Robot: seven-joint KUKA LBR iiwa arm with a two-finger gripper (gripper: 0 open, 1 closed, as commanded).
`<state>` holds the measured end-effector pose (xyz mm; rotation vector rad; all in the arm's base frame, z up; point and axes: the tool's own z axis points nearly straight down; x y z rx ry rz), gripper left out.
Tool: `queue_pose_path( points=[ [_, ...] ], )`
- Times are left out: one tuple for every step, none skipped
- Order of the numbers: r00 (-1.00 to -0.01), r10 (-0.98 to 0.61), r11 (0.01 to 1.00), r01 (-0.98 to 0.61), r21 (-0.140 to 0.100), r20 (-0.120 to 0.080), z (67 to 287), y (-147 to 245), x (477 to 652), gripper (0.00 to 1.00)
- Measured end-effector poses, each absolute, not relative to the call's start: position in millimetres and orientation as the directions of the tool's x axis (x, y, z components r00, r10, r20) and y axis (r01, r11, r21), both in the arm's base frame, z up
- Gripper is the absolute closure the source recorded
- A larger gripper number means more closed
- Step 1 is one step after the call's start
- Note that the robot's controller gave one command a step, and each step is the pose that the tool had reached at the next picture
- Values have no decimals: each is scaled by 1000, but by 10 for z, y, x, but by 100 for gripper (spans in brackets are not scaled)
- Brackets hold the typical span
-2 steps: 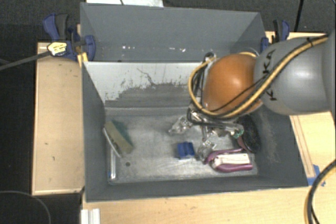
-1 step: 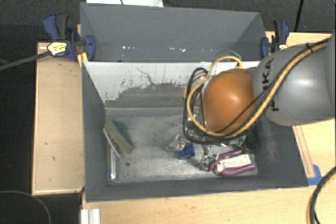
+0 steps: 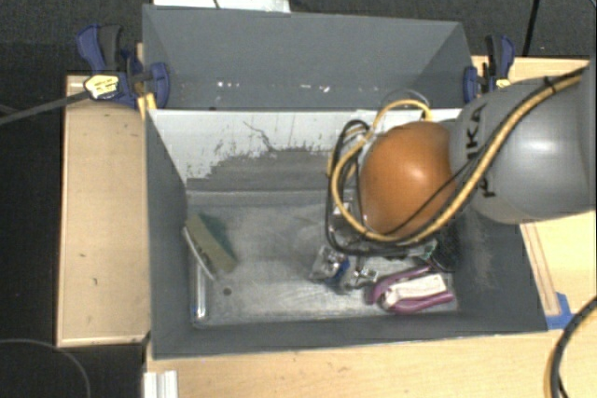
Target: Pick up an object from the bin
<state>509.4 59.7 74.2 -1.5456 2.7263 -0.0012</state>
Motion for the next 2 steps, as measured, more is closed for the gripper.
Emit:
queue_pose_path(
  points=[
    [-495, -869, 495, -869, -8, -6, 1745, 443, 5163, 100],
    [-509, -861, 509, -861, -9, -7, 2845, 495, 5187, 100]
  ],
)
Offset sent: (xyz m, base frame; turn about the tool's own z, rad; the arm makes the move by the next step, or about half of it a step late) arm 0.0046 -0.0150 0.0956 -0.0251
